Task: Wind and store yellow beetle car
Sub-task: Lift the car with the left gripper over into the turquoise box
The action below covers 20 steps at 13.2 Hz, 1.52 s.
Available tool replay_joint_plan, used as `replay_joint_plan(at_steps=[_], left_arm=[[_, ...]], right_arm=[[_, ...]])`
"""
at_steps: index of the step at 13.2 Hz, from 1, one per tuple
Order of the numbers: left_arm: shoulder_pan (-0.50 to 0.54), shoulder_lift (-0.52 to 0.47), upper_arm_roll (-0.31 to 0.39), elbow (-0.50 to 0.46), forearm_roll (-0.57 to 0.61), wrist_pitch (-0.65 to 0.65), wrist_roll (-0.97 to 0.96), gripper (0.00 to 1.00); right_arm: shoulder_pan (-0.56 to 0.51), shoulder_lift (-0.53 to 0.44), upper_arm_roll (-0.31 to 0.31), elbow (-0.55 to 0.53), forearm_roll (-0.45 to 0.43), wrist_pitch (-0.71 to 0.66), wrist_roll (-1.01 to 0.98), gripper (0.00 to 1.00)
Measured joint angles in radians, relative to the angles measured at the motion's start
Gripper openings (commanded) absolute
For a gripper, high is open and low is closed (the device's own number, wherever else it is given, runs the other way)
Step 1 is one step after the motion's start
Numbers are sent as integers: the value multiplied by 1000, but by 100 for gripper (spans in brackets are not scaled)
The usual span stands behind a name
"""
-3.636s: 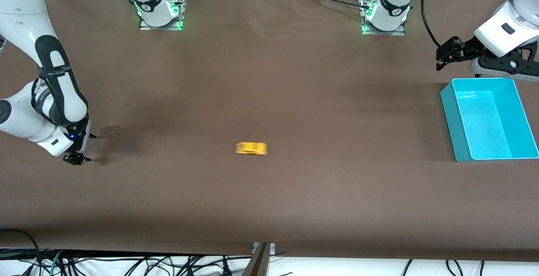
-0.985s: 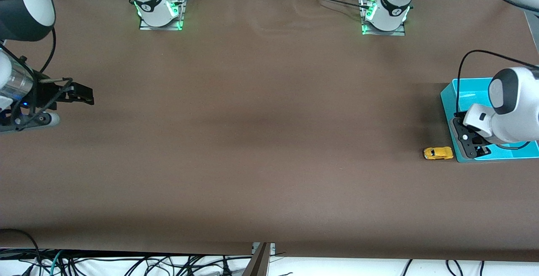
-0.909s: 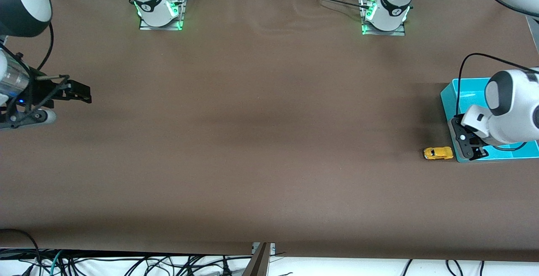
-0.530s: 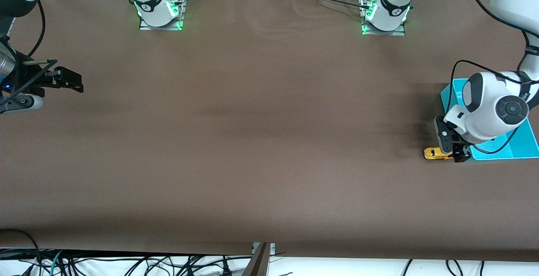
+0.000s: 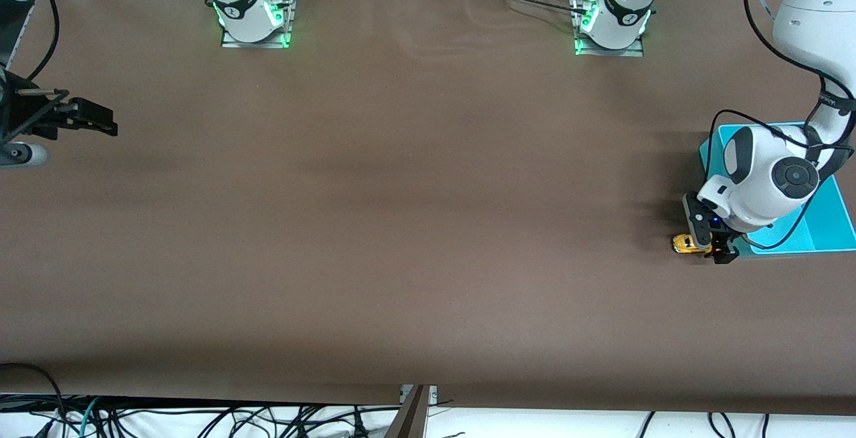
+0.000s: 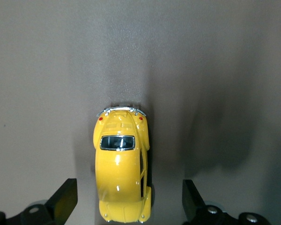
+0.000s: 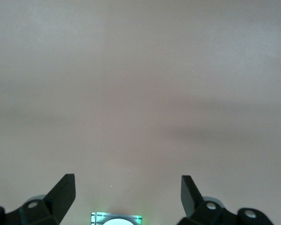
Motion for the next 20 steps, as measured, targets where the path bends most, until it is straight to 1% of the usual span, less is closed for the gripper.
replay_joint_plan(at_steps=[1,2,3,4,6,7,8,9,10,12,14,15,16,17,18,19,20], left_arm=[[0,3,-1,1,0,4,1,51],[0,8,-2,1,0,9,2,34],[0,13,-4,1,0,12,2,23],[0,16,-5,1,0,15,2,15],[-1,18,-11,7,0,20,3,14],[-1,15,-14,18,0,17,3,12],[-1,3,-19,34,0,-9,3,12],[0,-23,-29,54,0,-80,3,12],[0,-58,-46,77,-3,-181,3,12],[-1,-151,-71,116,-40,-418,1,12],[1,-248,-73,133,-58,-626,4,12],[8,-291,-71,134,-58,-704,16,12],[25,-322,-66,132,-58,-754,51,12],[60,-336,-62,128,-57,-767,103,12],[111,-333,-59,120,-57,-755,161,12],[172,-317,-56,106,-56,-707,220,12],[233,-290,-54,87,-56,-632,280,12]], right_arm=[[0,-6,0,-5,0,0,11,100],[0,-7,0,-7,0,0,26,100],[-2,-7,0,-9,0,0,33,100],[-7,-7,0,-12,0,0,33,100],[-25,-7,0,-14,0,0,33,100],[-33,-7,0,-15,0,0,33,100],[-37,-6,0,-16,0,0,33,100],[-38,-4,0,-17,0,0,33,100],[-37,0,1,-17,0,0,33,100],[-37,5,1,-17,0,0,33,100],[-37,6,2,-17,0,1,33,100],[-37,6,2,-17,0,1,33,100],[-37,6,2,-17,0,1,33,100],[-37,6,2,-17,0,2,32,100],[-37,7,2,-17,0,2,32,100],[-37,7,3,-17,0,2,32,100],[-36,8,3,-17,0,2,32,100]])
